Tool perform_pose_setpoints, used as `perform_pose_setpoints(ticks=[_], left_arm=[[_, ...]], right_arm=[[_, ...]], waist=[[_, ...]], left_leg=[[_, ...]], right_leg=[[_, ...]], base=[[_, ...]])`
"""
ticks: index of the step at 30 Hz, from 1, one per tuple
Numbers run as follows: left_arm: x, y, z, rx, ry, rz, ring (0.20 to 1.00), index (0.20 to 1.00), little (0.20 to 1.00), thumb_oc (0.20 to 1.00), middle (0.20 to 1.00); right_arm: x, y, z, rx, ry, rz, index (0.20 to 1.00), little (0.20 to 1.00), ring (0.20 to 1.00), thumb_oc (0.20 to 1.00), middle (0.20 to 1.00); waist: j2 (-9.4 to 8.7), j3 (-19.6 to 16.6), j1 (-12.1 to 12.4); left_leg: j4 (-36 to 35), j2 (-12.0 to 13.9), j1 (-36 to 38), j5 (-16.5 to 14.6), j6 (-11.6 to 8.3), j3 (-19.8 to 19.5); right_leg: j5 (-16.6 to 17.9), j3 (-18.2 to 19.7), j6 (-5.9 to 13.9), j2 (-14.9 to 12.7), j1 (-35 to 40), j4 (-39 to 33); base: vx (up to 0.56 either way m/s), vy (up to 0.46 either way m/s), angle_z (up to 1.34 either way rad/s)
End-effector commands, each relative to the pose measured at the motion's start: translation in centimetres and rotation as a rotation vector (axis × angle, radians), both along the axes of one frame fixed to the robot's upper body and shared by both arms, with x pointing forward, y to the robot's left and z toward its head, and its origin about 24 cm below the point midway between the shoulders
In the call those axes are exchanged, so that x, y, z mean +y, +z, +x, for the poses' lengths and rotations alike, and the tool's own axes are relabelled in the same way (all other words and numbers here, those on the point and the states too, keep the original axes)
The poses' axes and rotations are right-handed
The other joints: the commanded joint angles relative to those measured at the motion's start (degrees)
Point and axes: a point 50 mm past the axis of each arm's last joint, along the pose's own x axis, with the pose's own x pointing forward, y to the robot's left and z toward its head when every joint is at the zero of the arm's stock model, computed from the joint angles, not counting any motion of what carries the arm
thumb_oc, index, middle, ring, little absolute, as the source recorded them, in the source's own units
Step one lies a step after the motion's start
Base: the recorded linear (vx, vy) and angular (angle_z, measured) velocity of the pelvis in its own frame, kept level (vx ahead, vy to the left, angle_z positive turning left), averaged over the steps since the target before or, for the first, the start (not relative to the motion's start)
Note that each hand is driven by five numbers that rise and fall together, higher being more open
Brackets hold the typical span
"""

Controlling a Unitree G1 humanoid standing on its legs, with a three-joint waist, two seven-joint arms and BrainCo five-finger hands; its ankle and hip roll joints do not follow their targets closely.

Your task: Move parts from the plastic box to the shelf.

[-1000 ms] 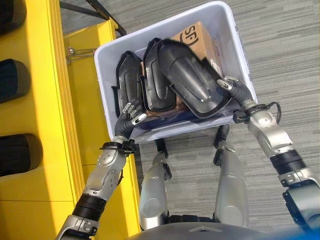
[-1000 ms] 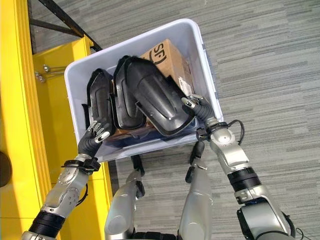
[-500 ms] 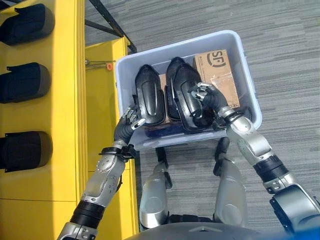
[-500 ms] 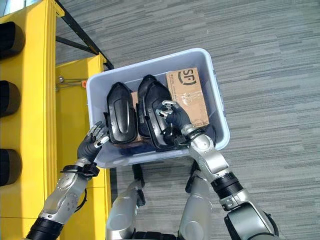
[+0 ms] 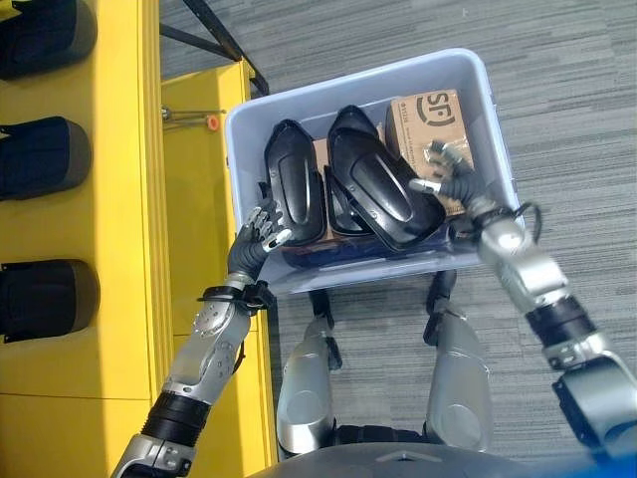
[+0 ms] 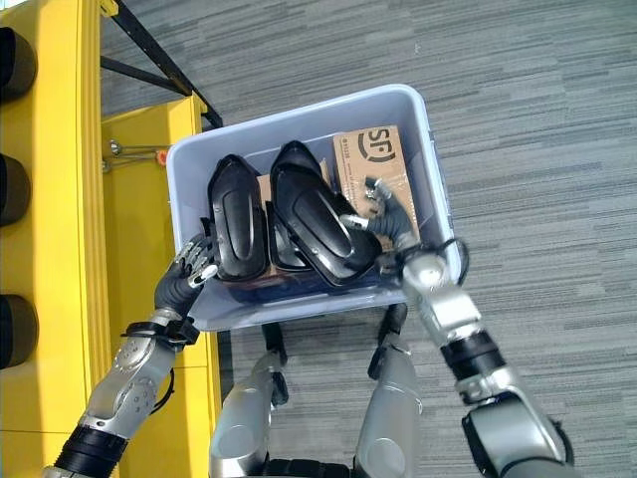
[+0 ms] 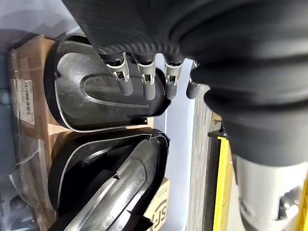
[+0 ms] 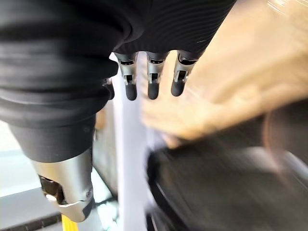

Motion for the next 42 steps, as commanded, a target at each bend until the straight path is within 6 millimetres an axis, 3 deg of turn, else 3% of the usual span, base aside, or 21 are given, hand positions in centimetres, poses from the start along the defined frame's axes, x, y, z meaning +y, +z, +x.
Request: perform_pose_setpoints(ticks=[1, 11, 15, 19, 28, 36, 39, 42], left_arm=[[0.6, 1.8, -0.7, -0.072, -0.015, 0.030, 1.000, 1.000, 1.000, 1.000, 1.000], [-0.5, 2.1, 0.1, -0.074, -0.045, 0.030, 1.000, 1.000, 1.000, 1.000, 1.000], [-1.5, 2.5, 0.4, -0.088, -0.065, 0.013, 1.000, 1.000, 1.000, 1.000, 1.000], [-1.7, 2.8, 0.7, -0.102, -0.065, 0.016, 1.000, 1.000, 1.000, 1.000, 1.000], [-2.1, 3.4, 1.4, -0.122, -0.072, 0.025, 1.000, 1.000, 1.000, 1.000, 1.000], [-2.4, 3.7, 1.8, -0.130, -0.073, 0.029, 1.000, 1.000, 1.000, 1.000, 1.000], [-2.5, 3.9, 1.8, -0.135, -0.067, 0.027, 1.000, 1.000, 1.000, 1.000, 1.000], [-2.6, 3.9, 1.8, -0.134, -0.065, 0.028, 1.000, 1.000, 1.000, 1.000, 1.000]], right_arm=[[1.6, 2.1, -0.1, -0.088, 0.027, -0.034, 1.000, 1.000, 1.000, 1.000, 1.000], [1.0, 4.2, 1.1, -0.112, -0.187, -0.356, 1.000, 1.000, 1.000, 1.000, 1.000], [0.1, 2.2, 2.0, 0.017, -0.275, -0.352, 1.000, 1.000, 1.000, 1.000, 1.000], [0.4, 0.5, 2.2, 0.067, -0.288, -0.368, 1.000, 1.000, 1.000, 1.000, 1.000], [0.1, -0.3, 2.6, 0.045, -0.346, -0.440, 1.000, 1.000, 1.000, 1.000, 1.000], [-0.2, 2.3, 2.4, -0.169, -0.415, -0.606, 1.000, 1.000, 1.000, 1.000, 1.000], [0.8, 4.7, 1.6, -0.369, -0.430, -0.777, 1.000, 1.000, 1.000, 1.000, 1.000], [1.9, 5.4, 1.0, -0.452, -0.404, -0.862, 1.000, 1.000, 1.000, 1.000, 1.000]], waist=[[-2.99, -0.51, 0.76], [-1.55, -0.51, 1.69], [-0.51, -0.51, 2.25], [-0.32, -0.51, 2.43], [-0.09, -0.51, 2.59], [-0.16, -0.51, 2.70], [-0.47, -0.51, 2.59], [-0.68, -0.51, 2.48]], left_leg=[[3.40, 1.20, 0.07, -2.03, -1.01, 3.27], [5.82, 1.18, -6.96, -1.95, -1.13, 3.31], [6.89, 1.30, -12.63, -1.29, -1.32, 2.94], [7.23, 1.77, -16.40, -0.58, -1.61, 3.12], [8.83, 2.47, -21.73, -0.22, -1.87, 2.91], [9.87, 2.67, -24.92, -0.13, -1.94, 2.44], [10.17, 2.61, -25.76, -0.23, -1.83, 2.18], [10.54, 2.78, -26.10, -0.29, -1.86, 2.08]], right_leg=[[-2.87, 0.55, 4.68, -1.37, 4.31, 0.13], [-3.34, 0.79, 4.34, -1.86, -2.75, 3.34], [-3.61, 0.41, 3.75, -1.98, -8.21, 5.28], [-2.96, 0.04, 3.62, -1.92, -11.64, 5.18], [-2.42, -0.08, 3.58, -1.83, -15.92, 5.56], [-2.22, -0.35, 3.53, -1.68, -18.31, 6.02], [-2.11, -0.47, 3.70, -1.55, -18.77, 5.82], [-2.07, -0.45, 3.86, -1.61, -18.91, 5.89]], base=[[0.01, -0.002, -0.03], [-0.01, -0.008, 0.04], [-0.06, 0.001, -0.02], [-0.06, -0.030, 0.01], [-0.04, -0.026, 0.01], [-0.02, -0.009, 0.04], [0.00, 0.000, 0.00], [0.00, 0.000, 0.00]])
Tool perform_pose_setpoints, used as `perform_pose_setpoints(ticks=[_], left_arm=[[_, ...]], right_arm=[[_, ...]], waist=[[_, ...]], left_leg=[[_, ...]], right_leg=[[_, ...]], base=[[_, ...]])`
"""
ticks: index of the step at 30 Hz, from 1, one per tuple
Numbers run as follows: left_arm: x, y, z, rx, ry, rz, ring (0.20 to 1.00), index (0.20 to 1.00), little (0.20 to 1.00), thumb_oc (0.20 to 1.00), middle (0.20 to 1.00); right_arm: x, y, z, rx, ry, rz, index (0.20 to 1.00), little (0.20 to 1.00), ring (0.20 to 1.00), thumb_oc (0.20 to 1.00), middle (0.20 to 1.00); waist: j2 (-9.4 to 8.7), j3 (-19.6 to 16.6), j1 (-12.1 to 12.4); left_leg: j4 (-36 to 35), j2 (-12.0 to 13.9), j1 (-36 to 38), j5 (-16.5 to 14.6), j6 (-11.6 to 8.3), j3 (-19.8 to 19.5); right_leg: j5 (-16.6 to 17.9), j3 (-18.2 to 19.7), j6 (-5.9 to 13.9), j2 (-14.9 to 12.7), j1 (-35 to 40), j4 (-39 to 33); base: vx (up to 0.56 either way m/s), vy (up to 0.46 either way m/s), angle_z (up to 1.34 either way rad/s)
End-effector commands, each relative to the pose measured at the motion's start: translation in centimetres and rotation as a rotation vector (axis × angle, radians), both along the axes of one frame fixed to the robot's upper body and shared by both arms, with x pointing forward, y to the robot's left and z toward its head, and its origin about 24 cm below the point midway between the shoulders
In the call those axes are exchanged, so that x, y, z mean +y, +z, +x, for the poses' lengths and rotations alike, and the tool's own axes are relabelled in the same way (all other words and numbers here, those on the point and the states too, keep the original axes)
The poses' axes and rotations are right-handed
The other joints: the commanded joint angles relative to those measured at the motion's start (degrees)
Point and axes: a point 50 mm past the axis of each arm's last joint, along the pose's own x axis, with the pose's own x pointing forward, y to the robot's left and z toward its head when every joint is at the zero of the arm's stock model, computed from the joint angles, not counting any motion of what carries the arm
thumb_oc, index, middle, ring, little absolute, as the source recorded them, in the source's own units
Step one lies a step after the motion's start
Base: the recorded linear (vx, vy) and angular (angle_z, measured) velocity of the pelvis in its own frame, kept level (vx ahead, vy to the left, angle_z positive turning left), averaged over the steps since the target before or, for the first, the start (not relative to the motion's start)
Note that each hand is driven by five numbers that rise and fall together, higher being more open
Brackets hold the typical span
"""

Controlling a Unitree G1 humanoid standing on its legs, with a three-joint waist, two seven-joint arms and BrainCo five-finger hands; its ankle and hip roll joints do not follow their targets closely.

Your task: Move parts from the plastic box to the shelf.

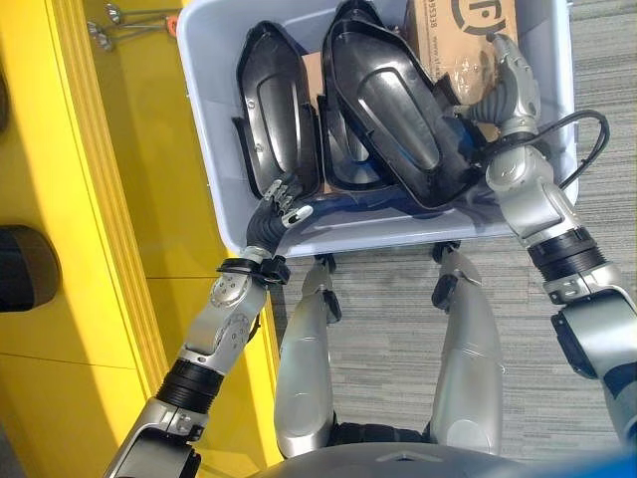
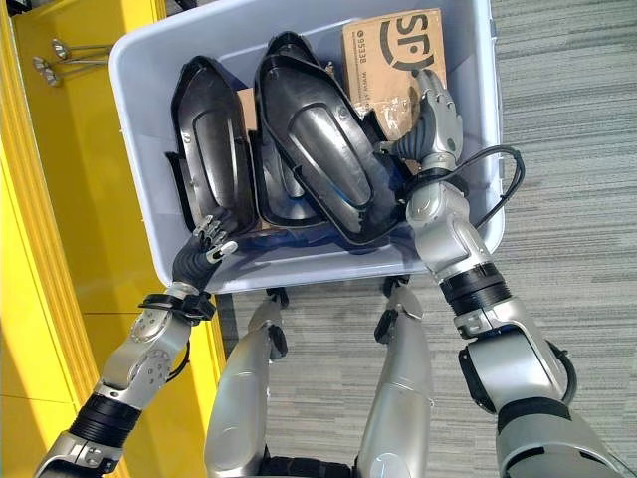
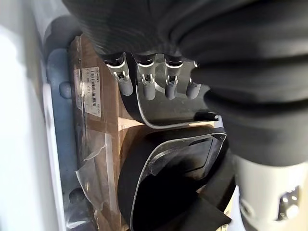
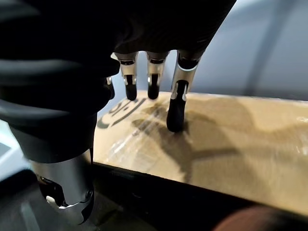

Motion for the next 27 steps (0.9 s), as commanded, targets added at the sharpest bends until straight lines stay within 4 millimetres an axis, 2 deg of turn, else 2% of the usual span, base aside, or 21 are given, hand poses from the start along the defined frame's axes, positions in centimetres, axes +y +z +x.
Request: perform_pose_setpoints(ticks=[1, 6, 15, 19, 23, 27], left_arm=[[-0.2, 1.0, -0.7, -0.058, 0.003, 0.017, 1.000, 1.000, 1.000, 1.000, 1.000], [-0.1, 1.1, -0.9, -0.059, 0.007, 0.017, 1.000, 1.000, 1.000, 1.000, 1.000], [0.2, 1.1, -1.2, -0.055, 0.007, 0.008, 1.000, 1.000, 1.000, 1.000, 1.000], [0.1, 1.1, -1.3, -0.053, 0.016, 0.005, 1.000, 1.000, 1.000, 1.000, 1.000], [0.2, 1.0, -1.2, -0.057, 0.039, 0.000, 1.000, 1.000, 1.000, 1.000, 1.000], [0.2, 0.8, -1.1, -0.051, 0.037, 0.001, 1.000, 1.000, 1.000, 1.000, 1.000]], right_arm=[[1.8, -0.4, -0.8, -0.028, 0.068, -0.133, 1.000, 1.000, 1.000, 1.000, 1.000], [3.5, -1.2, -1.4, -0.013, 0.133, -0.089, 1.000, 1.000, 1.000, 1.000, 1.000], [5.3, -3.3, -2.6, 0.017, 0.265, 0.186, 1.000, 1.000, 1.000, 1.000, 1.000], [5.7, -3.6, -3.1, 0.007, 0.286, 0.269, 1.000, 1.000, 1.000, 1.000, 1.000], [5.7, -4.9, -3.1, 0.043, 0.256, 0.311, 1.000, 1.000, 1.000, 1.000, 1.000], [4.9, -6.2, -2.6, 0.108, 0.204, 0.344, 1.000, 1.000, 1.000, 1.000, 1.000]], waist=[[-0.82, -1.05, 1.34], [-0.91, -1.05, 1.40], [-1.35, -1.05, 1.17], [-1.74, -1.05, 0.85], [-1.93, -1.05, 0.65], [-1.75, -1.05, 0.75]], left_leg=[[3.80, 2.25, -2.80, -0.84, -1.45, 4.24], [3.98, 2.50, -2.89, -0.83, -1.38, 4.36], [4.14, 2.80, -2.74, -0.96, -1.22, 4.39], [3.94, 2.94, -2.72, -0.93, -1.27, 4.49], [3.96, 3.04, -2.73, -1.06, -1.19, 4.60], [4.25, 2.98, -3.12, -1.04, -1.15, 4.43]], right_leg=[[-3.00, -0.19, 5.83, -0.48, 2.13, 1.68], [-2.95, -0.20, 5.85, -0.69, 2.12, 1.71], [-3.02, -0.23, 5.91, -0.90, 2.32, 1.90], [-2.95, -0.28, 5.97, -0.69, 2.34, 1.61], [-3.02, -0.29, 6.03, -0.64, 2.49, 1.34], [-3.13, -0.32, 5.91, -0.70, 2.31, 1.73]], base=[[0.00, 0.000, 0.00], [0.00, 0.000, 0.00], [0.00, 0.000, 0.00], [0.00, 0.000, 0.00], [0.00, 0.000, 0.00], [0.00, 0.000, 0.00]])
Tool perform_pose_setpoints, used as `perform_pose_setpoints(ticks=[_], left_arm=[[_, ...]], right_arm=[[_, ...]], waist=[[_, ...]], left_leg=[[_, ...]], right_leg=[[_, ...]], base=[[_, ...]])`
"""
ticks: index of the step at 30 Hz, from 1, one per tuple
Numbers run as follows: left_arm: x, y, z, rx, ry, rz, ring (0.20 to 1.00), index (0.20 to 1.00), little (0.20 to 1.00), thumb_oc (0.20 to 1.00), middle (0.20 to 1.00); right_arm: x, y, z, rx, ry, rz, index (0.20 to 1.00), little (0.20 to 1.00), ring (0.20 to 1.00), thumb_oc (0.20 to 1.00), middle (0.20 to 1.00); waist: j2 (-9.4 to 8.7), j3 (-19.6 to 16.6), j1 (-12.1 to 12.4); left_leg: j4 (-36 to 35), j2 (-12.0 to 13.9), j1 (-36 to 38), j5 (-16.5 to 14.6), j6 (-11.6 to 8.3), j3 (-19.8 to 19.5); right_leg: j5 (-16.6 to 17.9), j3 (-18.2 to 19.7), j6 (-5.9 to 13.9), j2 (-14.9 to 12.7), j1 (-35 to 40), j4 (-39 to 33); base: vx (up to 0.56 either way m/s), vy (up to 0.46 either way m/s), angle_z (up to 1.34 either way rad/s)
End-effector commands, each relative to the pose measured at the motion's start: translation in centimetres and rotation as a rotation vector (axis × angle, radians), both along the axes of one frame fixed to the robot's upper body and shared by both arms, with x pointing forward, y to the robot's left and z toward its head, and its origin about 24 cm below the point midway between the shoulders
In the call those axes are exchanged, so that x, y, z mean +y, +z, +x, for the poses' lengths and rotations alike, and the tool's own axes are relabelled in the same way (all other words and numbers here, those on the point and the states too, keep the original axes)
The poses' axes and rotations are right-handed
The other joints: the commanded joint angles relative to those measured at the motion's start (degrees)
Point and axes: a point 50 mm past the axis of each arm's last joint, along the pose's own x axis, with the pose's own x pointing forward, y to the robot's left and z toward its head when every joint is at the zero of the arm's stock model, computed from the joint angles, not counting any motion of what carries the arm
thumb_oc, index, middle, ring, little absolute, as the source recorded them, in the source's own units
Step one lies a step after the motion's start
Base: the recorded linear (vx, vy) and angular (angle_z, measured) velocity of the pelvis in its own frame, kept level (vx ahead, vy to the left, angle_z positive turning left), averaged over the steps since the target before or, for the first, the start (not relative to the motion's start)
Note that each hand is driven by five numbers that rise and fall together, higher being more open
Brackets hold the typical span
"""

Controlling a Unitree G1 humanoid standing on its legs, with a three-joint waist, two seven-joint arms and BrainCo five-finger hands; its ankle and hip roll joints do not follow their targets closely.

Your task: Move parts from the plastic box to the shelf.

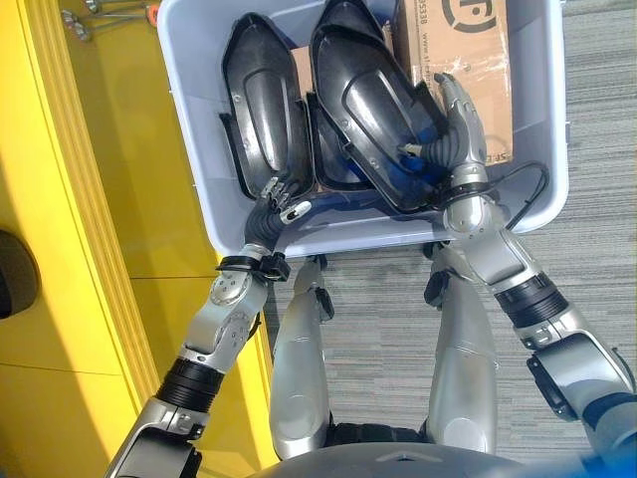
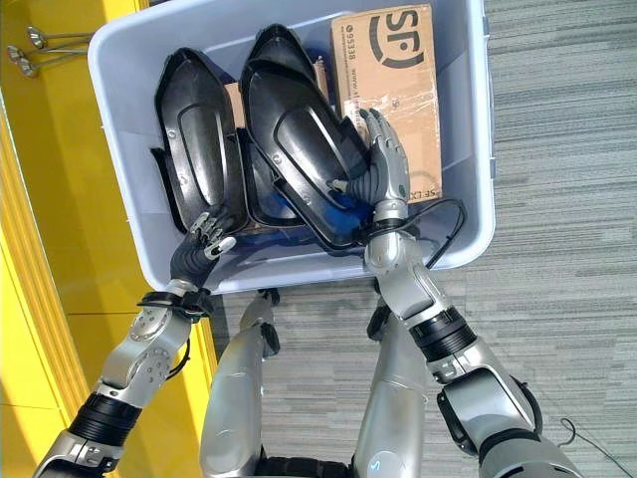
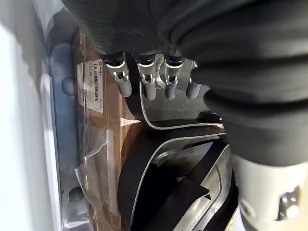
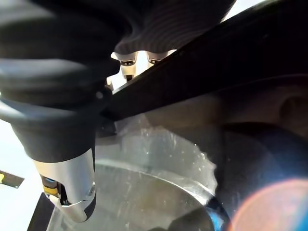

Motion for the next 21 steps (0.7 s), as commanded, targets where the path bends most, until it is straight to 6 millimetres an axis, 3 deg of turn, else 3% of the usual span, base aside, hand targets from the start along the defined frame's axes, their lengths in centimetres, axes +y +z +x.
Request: perform_pose_setpoints(ticks=[1, 2, 3, 10, 21], left_arm=[[0.1, 0.6, -1.0, -0.055, 0.009, -0.001, 1.000, 1.000, 1.000, 1.000, 1.000], [0.1, 0.5, -1.0, -0.055, 0.008, -0.001, 1.000, 1.000, 1.000, 1.000, 1.000], [0.2, 0.5, -1.0, -0.055, 0.008, -0.001, 1.000, 1.000, 1.000, 1.000, 1.000], [0.2, 0.3, -0.8, -0.058, -0.006, 0.011, 1.000, 1.000, 1.000, 1.000, 1.000], [0.7, 0.5, -0.7, -0.067, 0.005, 0.042, 1.000, 1.000, 1.000, 1.000, 1.000]], right_arm=[[-0.2, -1.2, 0.1, 0.082, 0.007, 0.078, 0.884, 0.884, 0.884, 0.884, 0.884], [-0.3, -1.4, 0.2, 0.090, -0.001, 0.077, 0.460, 0.460, 0.460, 0.460, 0.460], [-0.4, -1.4, 0.2, 0.091, -0.001, 0.076, 0.200, 0.200, 0.200, 0.200, 0.200], [-0.6, -2.4, 1.2, 0.180, 0.007, 0.031, 0.200, 0.200, 0.200, 0.200, 0.200], [-1.8, -1.8, 1.4, 0.141, -0.076, -0.113, 0.200, 0.200, 0.200, 0.200, 0.200]], waist=[[0.01, -1.26, 1.45], [0.03, -1.26, 1.50], [0.04, -1.26, 1.51], [0.26, -1.26, 2.29], [0.33, -1.26, 2.10]], left_leg=[[3.63, 2.19, -2.79, -0.87, -1.14, 4.61], [3.59, 2.20, -2.78, -0.83, -1.18, 4.59], [3.58, 2.21, -2.78, -0.82, -1.18, 4.59], [3.57, 2.24, -3.09, -0.53, -1.34, 4.12], [3.08, 2.35, -2.28, -0.36, -1.48, 4.44]], right_leg=[[-3.59, 0.01, 6.44, -1.33, 2.14, 1.89], [-3.59, -0.05, 6.42, -1.32, 2.16, 1.89], [-3.59, -0.07, 6.42, -1.32, 2.16, 1.90], [-3.57, -0.63, 6.27, -1.43, 2.17, 1.99], [-3.35, -0.56, 6.43, -1.47, 2.79, 1.45]], base=[[0.00, 0.000, 0.00], [0.00, 0.000, 0.00], [0.00, 0.000, 0.00], [0.00, 0.000, 0.00], [0.00, 0.000, 0.00]])
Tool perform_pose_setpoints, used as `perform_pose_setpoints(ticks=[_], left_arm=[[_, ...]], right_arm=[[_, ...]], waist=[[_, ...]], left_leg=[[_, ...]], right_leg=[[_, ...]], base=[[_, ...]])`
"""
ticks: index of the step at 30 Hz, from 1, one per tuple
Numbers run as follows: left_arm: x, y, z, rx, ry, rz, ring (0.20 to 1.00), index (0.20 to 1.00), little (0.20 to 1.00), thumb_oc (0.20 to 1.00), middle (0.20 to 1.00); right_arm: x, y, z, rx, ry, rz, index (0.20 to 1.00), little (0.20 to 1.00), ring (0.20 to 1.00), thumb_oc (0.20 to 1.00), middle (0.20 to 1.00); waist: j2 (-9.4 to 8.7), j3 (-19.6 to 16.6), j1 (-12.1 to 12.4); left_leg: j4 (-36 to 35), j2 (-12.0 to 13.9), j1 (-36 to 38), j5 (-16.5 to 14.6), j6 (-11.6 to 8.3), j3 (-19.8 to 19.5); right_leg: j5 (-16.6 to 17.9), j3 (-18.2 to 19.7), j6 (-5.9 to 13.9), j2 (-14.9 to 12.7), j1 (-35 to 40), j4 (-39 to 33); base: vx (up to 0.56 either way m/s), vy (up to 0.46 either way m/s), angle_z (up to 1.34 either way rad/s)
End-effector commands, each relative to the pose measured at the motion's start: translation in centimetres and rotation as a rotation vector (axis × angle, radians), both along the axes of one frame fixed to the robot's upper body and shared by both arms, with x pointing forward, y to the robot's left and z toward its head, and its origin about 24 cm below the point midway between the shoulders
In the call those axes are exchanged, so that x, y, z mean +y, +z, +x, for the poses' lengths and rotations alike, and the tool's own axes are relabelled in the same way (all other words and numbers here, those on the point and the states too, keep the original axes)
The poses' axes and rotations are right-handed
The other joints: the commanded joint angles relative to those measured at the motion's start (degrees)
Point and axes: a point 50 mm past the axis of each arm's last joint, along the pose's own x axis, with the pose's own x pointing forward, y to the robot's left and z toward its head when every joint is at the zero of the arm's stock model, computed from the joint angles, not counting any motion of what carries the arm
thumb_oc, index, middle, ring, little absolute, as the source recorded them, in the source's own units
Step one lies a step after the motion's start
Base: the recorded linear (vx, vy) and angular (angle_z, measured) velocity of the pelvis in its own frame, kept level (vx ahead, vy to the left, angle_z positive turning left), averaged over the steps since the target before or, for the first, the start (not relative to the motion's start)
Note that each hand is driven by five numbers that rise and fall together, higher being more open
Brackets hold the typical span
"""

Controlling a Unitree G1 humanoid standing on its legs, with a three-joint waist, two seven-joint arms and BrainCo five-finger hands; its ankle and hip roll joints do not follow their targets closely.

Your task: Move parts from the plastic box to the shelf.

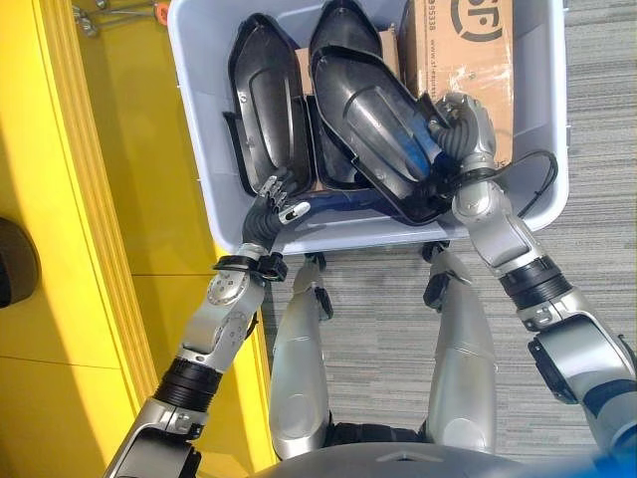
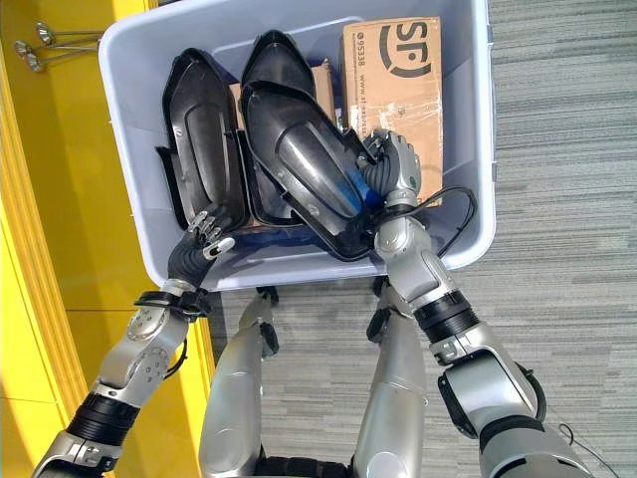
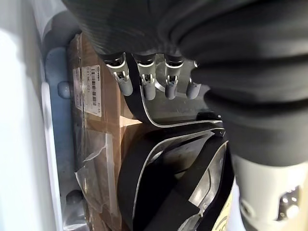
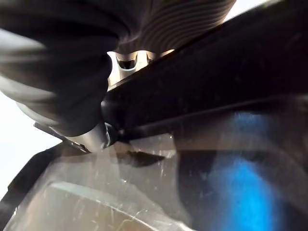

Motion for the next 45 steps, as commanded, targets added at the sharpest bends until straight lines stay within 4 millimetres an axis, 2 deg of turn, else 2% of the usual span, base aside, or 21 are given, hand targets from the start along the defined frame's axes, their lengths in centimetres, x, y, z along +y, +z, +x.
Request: perform_pose_setpoints(ticks=[1, 7, 10, 13, 14, 15, 17, 21, 28, 35, 39, 45], left_arm=[[0.3, 0.4, -0.7, -0.053, 0.005, 0.009, 1.000, 1.000, 1.000, 1.000, 1.000], [0.2, 0.3, -0.8, -0.051, -0.005, 0.008, 1.000, 1.000, 1.000, 1.000, 1.000], [0.4, 0.3, -0.9, -0.051, -0.002, 0.009, 1.000, 1.000, 1.000, 1.000, 1.000], [0.5, 0.2, -1.0, -0.056, -0.002, 0.007, 1.000, 1.000, 1.000, 1.000, 1.000], [0.4, 0.1, -1.1, -0.057, -0.008, 0.006, 1.000, 1.000, 1.000, 1.000, 1.000], [0.4, 0.0, -1.1, -0.055, -0.011, 0.009, 1.000, 1.000, 1.000, 1.000, 1.000], [0.3, -0.2, -1.3, -0.053, -0.017, 0.011, 1.000, 1.000, 1.000, 1.000, 1.000], [0.3, -0.3, -1.6, -0.053, -0.019, 0.023, 1.000, 1.000, 1.000, 1.000, 1.000], [0.9, -1.5, -2.7, -0.012, 0.006, 0.028, 1.000, 1.000, 1.000, 1.000, 1.000], [1.8, -2.7, -3.7, 0.018, 0.010, 0.017, 1.000, 1.000, 1.000, 1.000, 1.000], [2.0, -3.1, -3.9, 0.027, 0.007, 0.009, 1.000, 1.000, 1.000, 1.000, 1.000], [2.0, -3.4, -4.1, 0.043, 0.008, 0.008, 1.000, 1.000, 1.000, 1.000, 1.000]], right_arm=[[-0.5, -2.2, -0.4, 0.064, -0.027, -0.099, 0.200, 0.200, 0.200, 0.200, 0.200], [-0.6, -2.8, -0.3, 0.109, -0.046, -0.141, 0.200, 0.200, 0.200, 0.200, 0.200], [-0.4, -3.8, -0.2, 0.203, -0.006, -0.057, 0.200, 0.200, 0.200, 0.200, 0.200], [1.3, -6.1, -0.5, 0.365, 0.129, 0.277, 0.200, 0.200, 0.200, 0.200, 0.200], [2.9, -7.0, -0.7, 0.426, 0.268, 0.475, 0.200, 0.200, 0.200, 0.200, 0.200], [4.1, -7.3, -1.1, 0.467, 0.395, 0.624, 0.200, 0.200, 0.200, 0.200, 0.200], [6.5, -6.8, -1.9, 0.496, 0.607, 0.811, 0.200, 0.200, 0.200, 0.200, 0.200], [9.1, -6.5, -3.5, 0.546, 0.805, 0.960, 0.200, 0.200, 0.200, 0.200, 0.200], [12.0, -7.7, -6.6, 0.635, 1.065, 1.217, 0.200, 0.200, 0.200, 0.200, 0.200], [11.3, -9.5, -7.0, 0.649, 1.102, 1.428, 0.200, 0.200, 0.200, 0.200, 0.200], [11.0, -10.1, -6.4, 0.663, 1.070, 1.432, 0.200, 0.200, 0.200, 0.200, 0.200], [11.5, -10.2, -6.2, 0.689, 1.054, 1.432, 0.200, 0.200, 0.200, 0.200, 0.200]], waist=[[0.73, -1.11, 1.21], [0.84, -1.11, 1.33], [0.80, -1.11, 1.48], [0.76, -1.11, 1.62], [0.87, -1.11, 1.92], [0.87, -1.11, 2.02], [0.94, -1.11, 2.44], [0.68, -1.11, 2.58], [0.01, -1.11, 1.84], [0.03, -1.11, 1.68], [0.28, -1.11, 1.81], [0.51, -1.11, 2.06]], left_leg=[[2.52, 2.13, -2.34, -0.39, -1.45, 4.87], [2.36, 1.97, -2.02, -0.35, -1.45, 4.90], [2.33, 2.12, -2.10, -0.28, -1.51, 4.84], [1.95, 2.22, -1.92, 0.05, -1.72, 5.05], [1.62, 2.24, -1.53, 0.19, -1.66, 5.07], [1.44, 2.27, -1.01, 0.33, -1.66, 5.26], [1.26, 2.01, 0.22, 0.36, -1.61, 5.15], [0.84, 1.83, 2.87, 0.05, -1.27, 5.32], [-1.47, 1.29, 12.51, -0.48, -0.89, 6.50], [-3.49, 0.22, 21.54, -1.29, -0.38, 6.56], [-4.53, -0.47, 25.75, -1.51, -0.27, 6.16], [-6.22, -1.24, 31.49, -1.56, -0.27, 5.43]], right_leg=[[-3.46, -0.19, 6.59, -1.42, 2.24, 1.43], [-3.40, -0.25, 6.48, -1.42, 2.52, 1.31], [-3.46, -0.39, 6.48, -1.52, 2.47, 1.45], [-3.31, -0.51, 6.30, -1.40, 2.63, 1.00], [-3.36, -0.64, 6.18, -1.45, 2.91, 1.02], [-3.34, -0.79, 6.14, -1.48, 3.32, 1.02], [-3.51, -1.09, 6.07, -1.53, 4.42, 1.12], [-3.75, -1.44, 6.14, -1.61, 6.77, 0.94], [-3.72, -1.11, 6.70, -1.39, 15.43, -1.91], [-4.20, -1.00, 7.00, -1.52, 24.20, -3.91], [-4.29, -1.25, 6.99, -1.68, 28.64, -5.07], [-4.39, -1.97, 6.68, -1.76, 34.91, -6.80]], base=[[0.00, 0.000, 0.00], [0.00, 0.000, 0.00], [0.00, 0.000, 0.00], [0.00, 0.000, 0.00], [-0.01, 0.014, -0.05], [-0.01, 0.011, -0.06], [-0.01, 0.002, -0.03], [0.00, 0.000, 0.00], [0.00, 0.030, -0.01], [0.04, 0.056, -0.05], [0.06, 0.063, 0.03], [0.07, 0.052, 0.04]])
